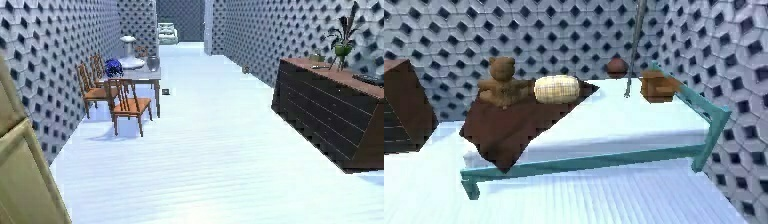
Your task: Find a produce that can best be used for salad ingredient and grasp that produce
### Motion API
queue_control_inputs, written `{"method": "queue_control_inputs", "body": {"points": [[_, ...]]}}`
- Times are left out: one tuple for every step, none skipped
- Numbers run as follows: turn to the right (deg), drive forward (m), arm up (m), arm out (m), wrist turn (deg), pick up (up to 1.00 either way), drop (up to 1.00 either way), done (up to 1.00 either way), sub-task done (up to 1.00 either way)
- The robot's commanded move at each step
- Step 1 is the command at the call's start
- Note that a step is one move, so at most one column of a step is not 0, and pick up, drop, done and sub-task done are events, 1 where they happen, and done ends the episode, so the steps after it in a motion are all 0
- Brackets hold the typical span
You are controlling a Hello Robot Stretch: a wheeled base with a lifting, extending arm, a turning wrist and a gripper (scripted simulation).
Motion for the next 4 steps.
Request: {"method": "queue_control_inputs", "body": {"points": [[0.0, 1.00, 0.00, 0.00, 0.0, 0.00, 0.00, 0.00, 0.00], [0.0, 1.00, 0.00, 0.00, 0.0, 0.00, 0.00, 0.00, 0.00], [0.0, 1.00, 0.00, 0.00, 0.0, 0.00, 0.00, 0.00, 0.00], [0.0, 1.00, 0.00, 0.00, 0.0, 0.00, 0.00, 0.00, 0.00]]}}
